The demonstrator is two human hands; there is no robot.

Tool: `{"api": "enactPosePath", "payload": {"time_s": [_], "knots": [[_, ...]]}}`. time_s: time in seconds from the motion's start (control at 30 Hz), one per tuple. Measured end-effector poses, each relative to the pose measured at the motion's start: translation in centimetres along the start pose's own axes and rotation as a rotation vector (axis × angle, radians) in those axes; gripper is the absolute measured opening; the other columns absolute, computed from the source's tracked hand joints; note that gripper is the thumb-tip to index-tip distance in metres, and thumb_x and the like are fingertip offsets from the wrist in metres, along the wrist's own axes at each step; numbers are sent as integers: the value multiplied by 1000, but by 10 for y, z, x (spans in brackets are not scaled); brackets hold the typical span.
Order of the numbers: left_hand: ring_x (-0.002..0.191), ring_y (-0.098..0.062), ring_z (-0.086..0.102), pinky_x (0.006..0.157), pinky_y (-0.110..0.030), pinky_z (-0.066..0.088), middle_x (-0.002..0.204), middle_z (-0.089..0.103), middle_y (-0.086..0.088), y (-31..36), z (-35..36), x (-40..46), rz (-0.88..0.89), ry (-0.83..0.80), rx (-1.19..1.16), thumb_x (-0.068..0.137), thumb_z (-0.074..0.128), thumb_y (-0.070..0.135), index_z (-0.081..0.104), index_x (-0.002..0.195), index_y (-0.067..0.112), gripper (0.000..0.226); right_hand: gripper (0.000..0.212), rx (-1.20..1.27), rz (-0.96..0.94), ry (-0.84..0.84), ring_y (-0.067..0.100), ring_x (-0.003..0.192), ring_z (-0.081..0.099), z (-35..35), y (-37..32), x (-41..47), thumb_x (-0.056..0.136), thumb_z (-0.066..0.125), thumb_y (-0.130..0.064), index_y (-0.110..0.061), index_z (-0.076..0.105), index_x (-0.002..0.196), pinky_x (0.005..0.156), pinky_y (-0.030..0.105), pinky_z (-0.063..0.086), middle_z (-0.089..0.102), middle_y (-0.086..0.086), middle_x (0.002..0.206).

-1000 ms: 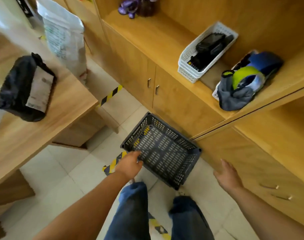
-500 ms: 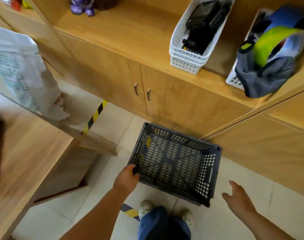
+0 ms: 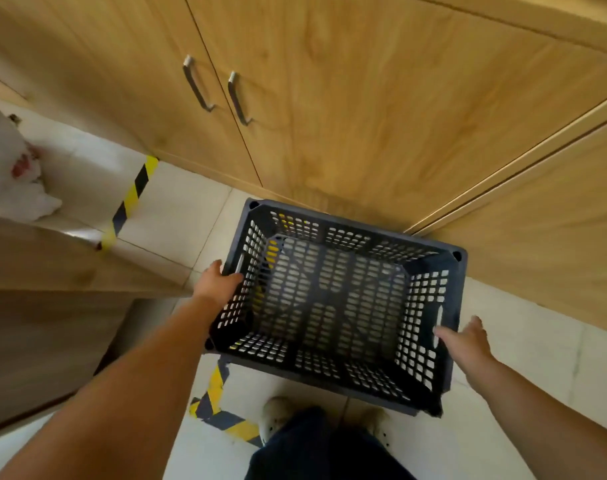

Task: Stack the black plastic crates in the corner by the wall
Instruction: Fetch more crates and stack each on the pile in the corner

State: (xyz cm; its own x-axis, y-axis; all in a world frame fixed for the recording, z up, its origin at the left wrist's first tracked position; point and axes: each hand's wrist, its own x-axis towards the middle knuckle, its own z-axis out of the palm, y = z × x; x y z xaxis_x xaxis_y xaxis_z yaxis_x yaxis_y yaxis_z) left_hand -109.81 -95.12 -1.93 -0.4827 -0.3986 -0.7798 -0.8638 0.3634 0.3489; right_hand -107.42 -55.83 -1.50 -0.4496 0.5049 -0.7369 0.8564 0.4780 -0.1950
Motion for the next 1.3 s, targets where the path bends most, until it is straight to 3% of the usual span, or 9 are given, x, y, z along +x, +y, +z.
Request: {"api": "enactPosePath", "payload": {"time_s": [0.1,0.27,0.37,0.47,0.53,0.7,0.93,1.13,1.3], "knots": [[106,-36,60,97,-50,47,124,58,-17,0,7,15,-71,-45,-191,87,60,29,33,143,17,63,64,325,61,-70,33,129,40,8,2,8,94,52,-28,-6,21,146,96,38,35,38,10,144],[76,-29,70,75,-44,55,84,73,-14,7,7,13,-154,-124,-444,91,53,41,58,113,7,40,38,701,98,-174,19,80,51,-2,-3,3,101,26,-39,-12,49,113,75,31,39,58,7,96],[69,-20,63,60,-31,41,78,69,-9,6,3,1,-135,-178,-447,99,35,44,58,87,13,41,62,743,134,-170,23,106,46,-16,4,3,96,22,-55,-12,43,135,100,42,33,50,12,132],[92,-24,57,70,-34,42,108,61,-14,3,-7,-16,-148,-194,-474,96,31,54,59,107,9,55,75,791,202,-186,28,121,42,-32,17,-10,91,20,-65,-13,37,142,106,45,30,40,14,145],[96,-25,56,81,-38,41,108,61,-13,5,-13,-30,-167,-192,-483,96,29,57,55,119,6,62,77,825,235,-197,30,128,39,-46,26,-22,90,18,-67,-14,37,143,108,46,28,38,13,147],[103,-28,55,92,-42,40,114,61,-15,25,-32,-92,-201,-254,-451,94,27,61,53,125,4,71,80,878,283,-217,29,114,42,-97,47,-67,89,20,-69,-12,39,142,104,47,31,40,14,146],[105,-28,54,96,-46,37,106,62,-12,56,-68,-185,-188,-308,-408,92,31,64,62,106,4,68,74,840,270,-272,31,113,48,-184,74,-153,89,30,-67,-12,44,137,94,45,37,50,16,135],[106,-30,52,97,-47,37,103,62,-11,85,-96,-243,-138,-383,-310,92,29,64,64,93,6,68,72,912,256,-261,29,97,55,-233,105,-225,89,26,-68,-12,52,126,89,43,42,61,14,106],[95,-26,53,100,-46,39,91,60,-9,108,-107,-289,-87,-420,-242,91,34,63,63,90,7,63,74,1012,309,-144,31,107,52,-251,137,-285,88,24,-69,-12,51,128,96,46,38,58,15,117]]}}
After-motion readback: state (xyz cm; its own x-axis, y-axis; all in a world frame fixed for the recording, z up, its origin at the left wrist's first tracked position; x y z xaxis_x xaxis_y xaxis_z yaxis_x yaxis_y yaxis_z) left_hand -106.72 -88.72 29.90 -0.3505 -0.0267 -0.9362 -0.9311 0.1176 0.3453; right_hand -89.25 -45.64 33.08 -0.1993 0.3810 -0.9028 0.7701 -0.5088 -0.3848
